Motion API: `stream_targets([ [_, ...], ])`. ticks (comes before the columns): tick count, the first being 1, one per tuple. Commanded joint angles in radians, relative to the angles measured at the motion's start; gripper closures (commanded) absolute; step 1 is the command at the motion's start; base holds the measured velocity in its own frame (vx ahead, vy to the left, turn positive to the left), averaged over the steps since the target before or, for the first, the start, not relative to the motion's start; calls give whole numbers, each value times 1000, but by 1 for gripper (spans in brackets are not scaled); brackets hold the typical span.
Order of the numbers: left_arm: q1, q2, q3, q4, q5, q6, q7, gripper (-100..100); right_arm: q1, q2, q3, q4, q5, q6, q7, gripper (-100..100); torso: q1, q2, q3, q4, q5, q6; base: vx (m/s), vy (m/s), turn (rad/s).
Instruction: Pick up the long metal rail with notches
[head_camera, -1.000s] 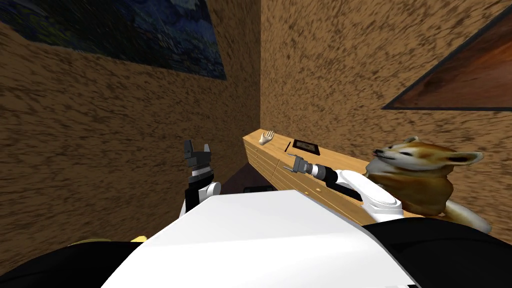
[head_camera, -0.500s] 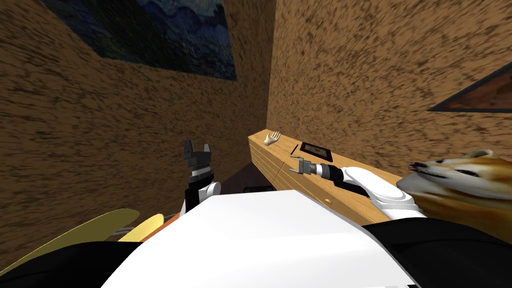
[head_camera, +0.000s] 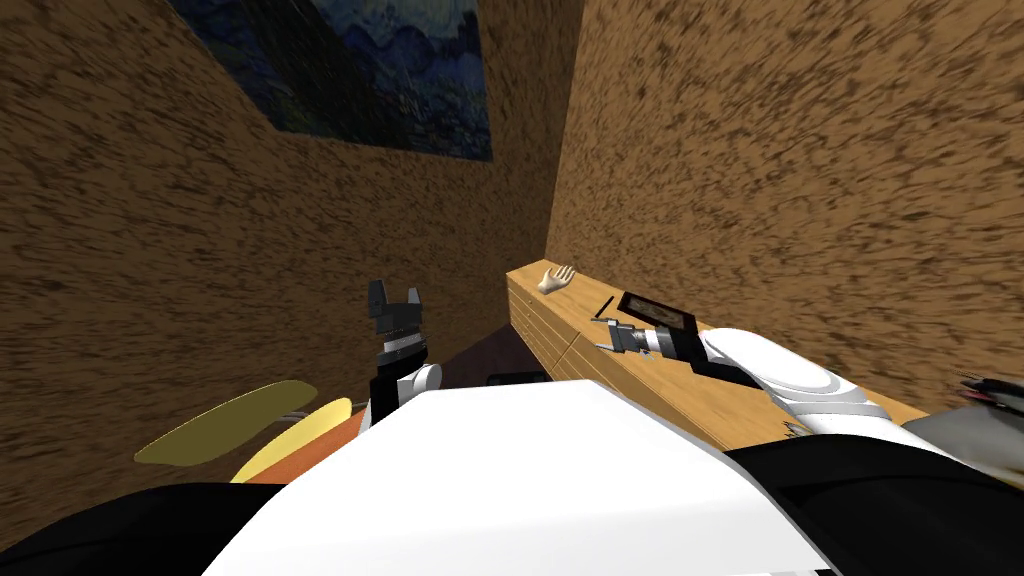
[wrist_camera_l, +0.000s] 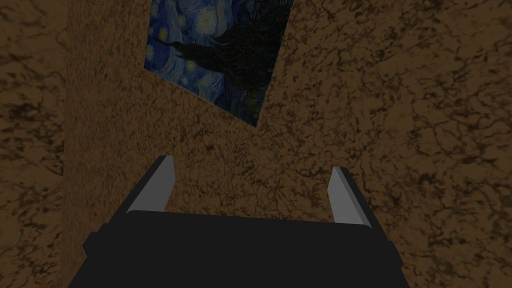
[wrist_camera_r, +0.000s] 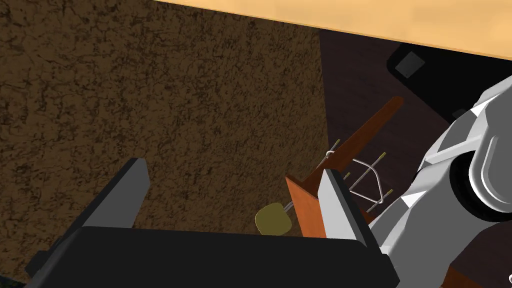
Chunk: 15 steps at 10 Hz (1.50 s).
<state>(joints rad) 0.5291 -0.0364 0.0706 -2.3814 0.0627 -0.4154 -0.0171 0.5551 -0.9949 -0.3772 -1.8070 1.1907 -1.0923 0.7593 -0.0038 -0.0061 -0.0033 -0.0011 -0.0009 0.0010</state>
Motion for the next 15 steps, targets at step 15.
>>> stream_targets([
  [15, 0, 0, 0, 0, 0, 0, 0, 0, 15, -257, -2, 400, 364, -152, 91, -100, -1, -3, -2, -1, -1, 2, 54, -28, 180],
])
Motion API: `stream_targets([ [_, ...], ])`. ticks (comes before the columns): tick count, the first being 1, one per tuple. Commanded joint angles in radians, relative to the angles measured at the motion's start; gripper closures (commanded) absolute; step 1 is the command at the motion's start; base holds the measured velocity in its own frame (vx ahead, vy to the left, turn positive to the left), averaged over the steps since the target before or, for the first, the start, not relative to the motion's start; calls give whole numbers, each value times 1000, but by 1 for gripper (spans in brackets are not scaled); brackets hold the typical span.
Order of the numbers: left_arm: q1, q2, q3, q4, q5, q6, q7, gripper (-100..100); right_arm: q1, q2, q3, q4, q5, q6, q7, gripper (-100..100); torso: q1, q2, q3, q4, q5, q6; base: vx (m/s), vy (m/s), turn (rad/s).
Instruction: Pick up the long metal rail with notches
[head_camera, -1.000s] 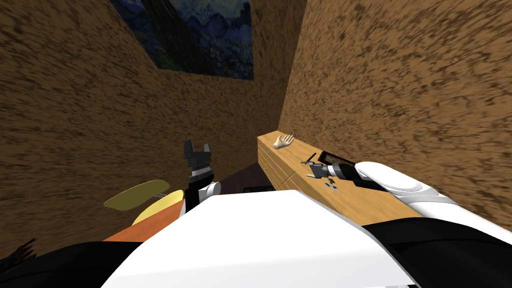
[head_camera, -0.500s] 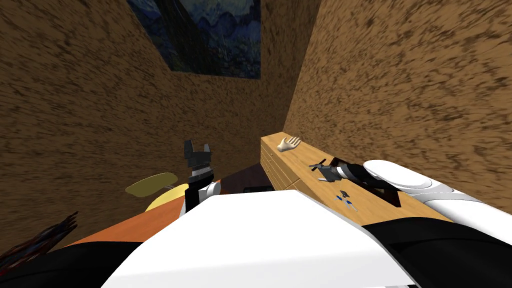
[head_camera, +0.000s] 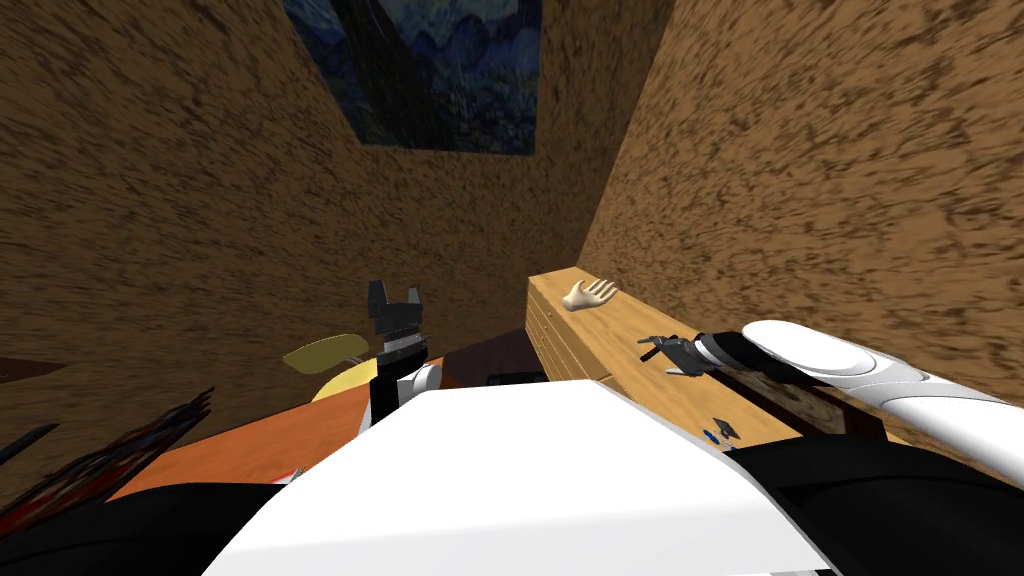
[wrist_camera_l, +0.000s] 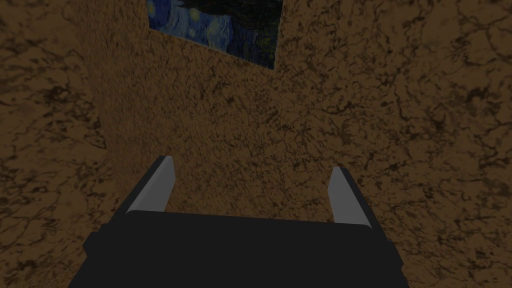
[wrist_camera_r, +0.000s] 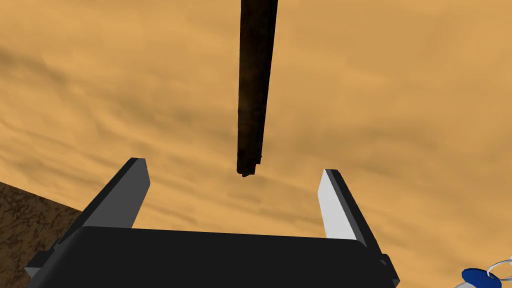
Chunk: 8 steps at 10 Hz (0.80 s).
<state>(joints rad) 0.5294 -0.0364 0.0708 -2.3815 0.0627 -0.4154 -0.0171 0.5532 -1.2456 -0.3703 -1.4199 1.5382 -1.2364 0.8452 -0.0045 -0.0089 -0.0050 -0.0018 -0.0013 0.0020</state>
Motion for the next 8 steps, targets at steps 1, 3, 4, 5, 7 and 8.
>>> stream_targets([
  [1, 0, 0, 0, 0, 0, 0, 0, 0, 23, -22, -4, 50, 46, -20, 9, -100, 0, 0, 0, 0, 0, 0, 96, -67, 210],
  [3, 0, 0, 0, 0, 0, 0, 0, 0, 23, -22, -4, 52, 46, -20, 9, -100, -1, -1, 0, 0, -1, 1, 55, -43, 40],
  [4, 0, 0, 0, 0, 0, 0, 0, 0, 33, -45, 6, 111, 96, -40, 13, -100, 1, 2, 1, 0, 0, 1, 61, -40, 260],
  [5, 0, 0, 0, 0, 0, 0, 0, 0, 38, -53, 12, 141, 116, -48, 15, -100, 0, 1, 0, 0, 0, -1, 100, -79, 217],
  [7, 0, 0, 0, 0, 0, 0, 0, 0, 45, -62, 20, 187, 143, -58, 15, -100, -2, -2, -1, 0, -1, 1, 98, -64, 97],
  [8, 0, 0, 0, 0, 0, 0, 0, 0, 48, -65, 25, 205, 155, -63, 15, -100, -1, -2, -1, 0, 0, 0, 78, -52, 80],
])
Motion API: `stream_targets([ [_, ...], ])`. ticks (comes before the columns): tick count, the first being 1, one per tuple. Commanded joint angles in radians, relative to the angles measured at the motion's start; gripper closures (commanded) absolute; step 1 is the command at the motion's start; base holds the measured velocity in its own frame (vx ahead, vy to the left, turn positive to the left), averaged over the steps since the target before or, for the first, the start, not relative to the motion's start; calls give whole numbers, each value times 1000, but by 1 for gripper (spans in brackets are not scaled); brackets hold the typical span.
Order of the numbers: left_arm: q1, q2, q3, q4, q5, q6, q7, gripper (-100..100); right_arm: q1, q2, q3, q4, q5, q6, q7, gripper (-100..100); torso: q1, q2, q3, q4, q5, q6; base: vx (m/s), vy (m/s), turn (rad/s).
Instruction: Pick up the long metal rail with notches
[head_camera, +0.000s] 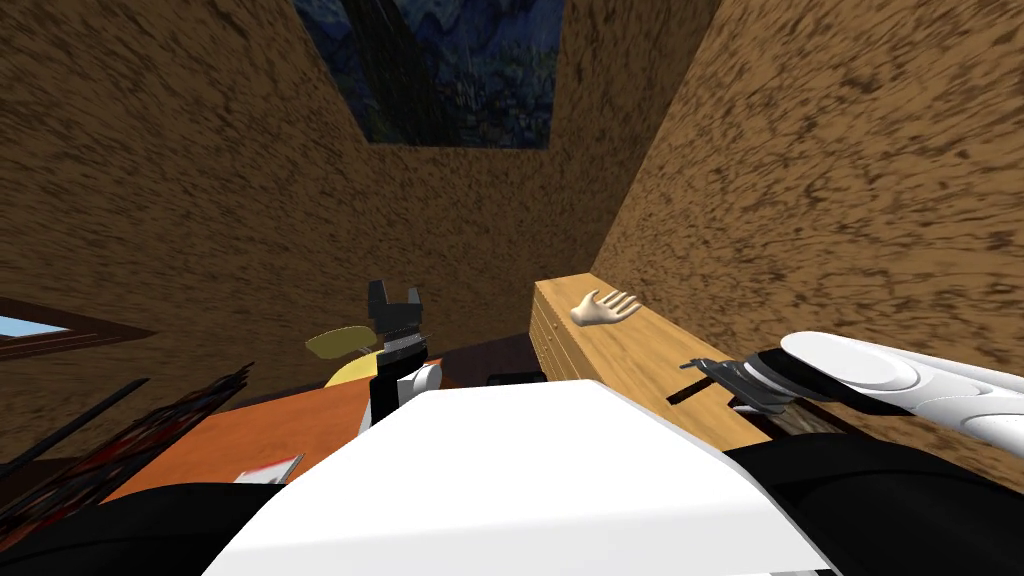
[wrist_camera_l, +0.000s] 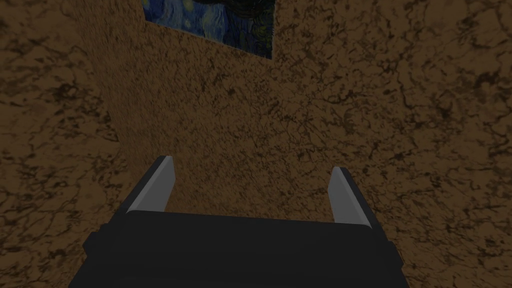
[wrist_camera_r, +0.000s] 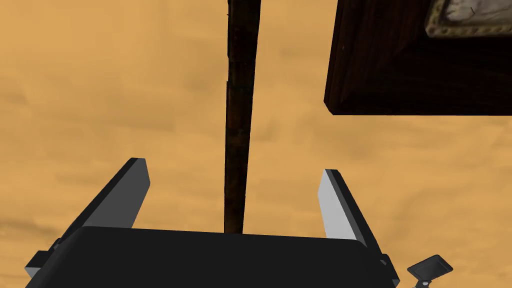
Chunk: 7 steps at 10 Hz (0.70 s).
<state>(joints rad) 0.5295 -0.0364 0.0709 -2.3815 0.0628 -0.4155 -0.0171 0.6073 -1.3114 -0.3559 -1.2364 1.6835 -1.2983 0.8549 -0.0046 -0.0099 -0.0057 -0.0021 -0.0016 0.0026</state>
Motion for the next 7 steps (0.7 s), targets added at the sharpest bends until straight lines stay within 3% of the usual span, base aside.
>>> stream_targets([
  [1, 0, 0, 0, 0, 0, 0, 0, 0, 0, 0, 0, 0, 0, 0, 0, -100, 0, 0, 0, 0, 0, 0, 32, -26, 17],
  [2, 0, 0, 0, 0, 0, 0, 0, 0, 1, -1, 0, 1, 1, -2, -1, 0, 2, 2, 1, 1, 0, 0, 7, -5, 0],
  [3, 0, 0, 0, 0, 0, 0, 0, 0, 9, 14, -20, 51, -1, 1, 40, -100, 3, 4, 3, 1, 1, 0, -4, 21, 195],
  [4, 0, 0, 0, 0, 0, 0, 0, 0, 9, 14, -20, 55, -1, 1, 40, -100, 5, 5, 3, 1, 1, 0, -10, 21, 103],
  [7, 0, 0, 0, 0, 0, 0, 0, 0, 26, 44, -58, 144, -7, 6, 119, -100, 5, 7, 4, 2, 1, 1, -14, 27, 146],
])
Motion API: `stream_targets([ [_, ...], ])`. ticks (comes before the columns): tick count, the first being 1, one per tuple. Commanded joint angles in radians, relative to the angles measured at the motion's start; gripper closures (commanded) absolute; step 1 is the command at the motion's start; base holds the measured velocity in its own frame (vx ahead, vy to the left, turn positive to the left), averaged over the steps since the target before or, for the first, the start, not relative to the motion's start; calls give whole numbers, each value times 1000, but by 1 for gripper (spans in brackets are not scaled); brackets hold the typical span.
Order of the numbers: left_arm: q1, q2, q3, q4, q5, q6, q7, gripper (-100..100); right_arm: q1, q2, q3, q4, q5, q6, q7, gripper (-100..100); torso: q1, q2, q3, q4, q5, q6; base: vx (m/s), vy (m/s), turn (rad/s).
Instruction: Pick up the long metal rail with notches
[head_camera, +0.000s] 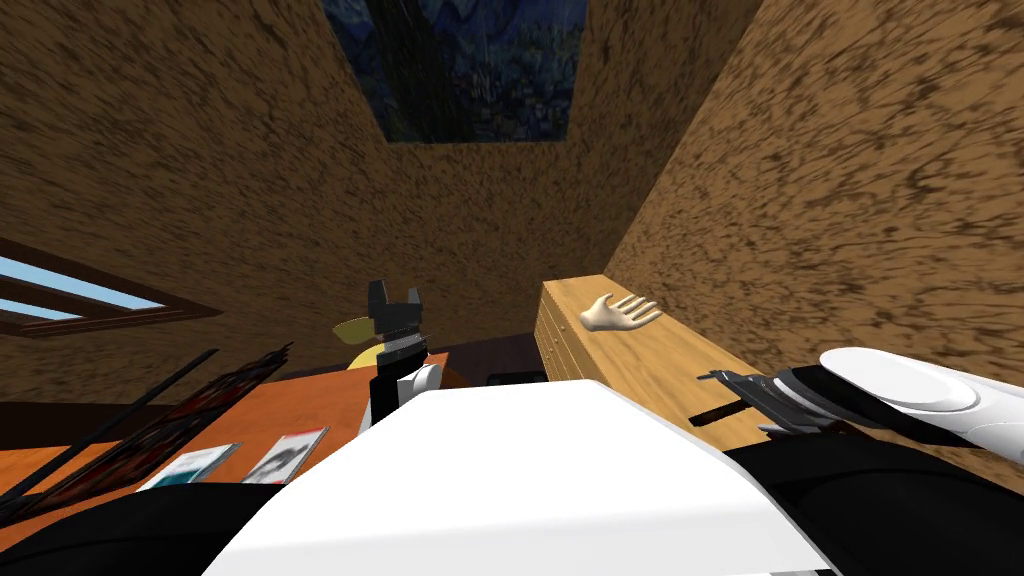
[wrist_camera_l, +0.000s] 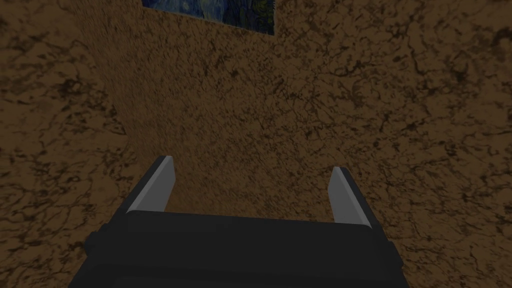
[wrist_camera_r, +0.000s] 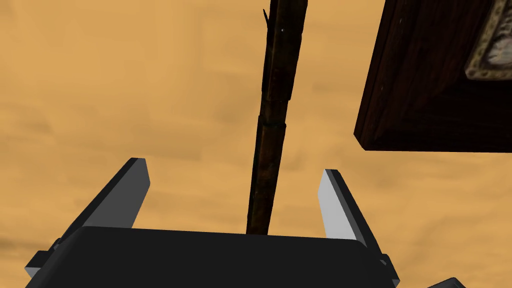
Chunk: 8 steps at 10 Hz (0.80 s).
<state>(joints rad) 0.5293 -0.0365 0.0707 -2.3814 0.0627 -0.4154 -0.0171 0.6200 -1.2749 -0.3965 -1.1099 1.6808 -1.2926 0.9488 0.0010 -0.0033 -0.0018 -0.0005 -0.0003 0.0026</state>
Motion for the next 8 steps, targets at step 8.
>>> stream_targets([
  [8, 0, 0, 0, 0, 0, 0, 0, 0, 39, 51, -76, 190, -12, 8, 150, -100, 0, 0, 0, 0, 0, 0, -7, 20, 104],
])
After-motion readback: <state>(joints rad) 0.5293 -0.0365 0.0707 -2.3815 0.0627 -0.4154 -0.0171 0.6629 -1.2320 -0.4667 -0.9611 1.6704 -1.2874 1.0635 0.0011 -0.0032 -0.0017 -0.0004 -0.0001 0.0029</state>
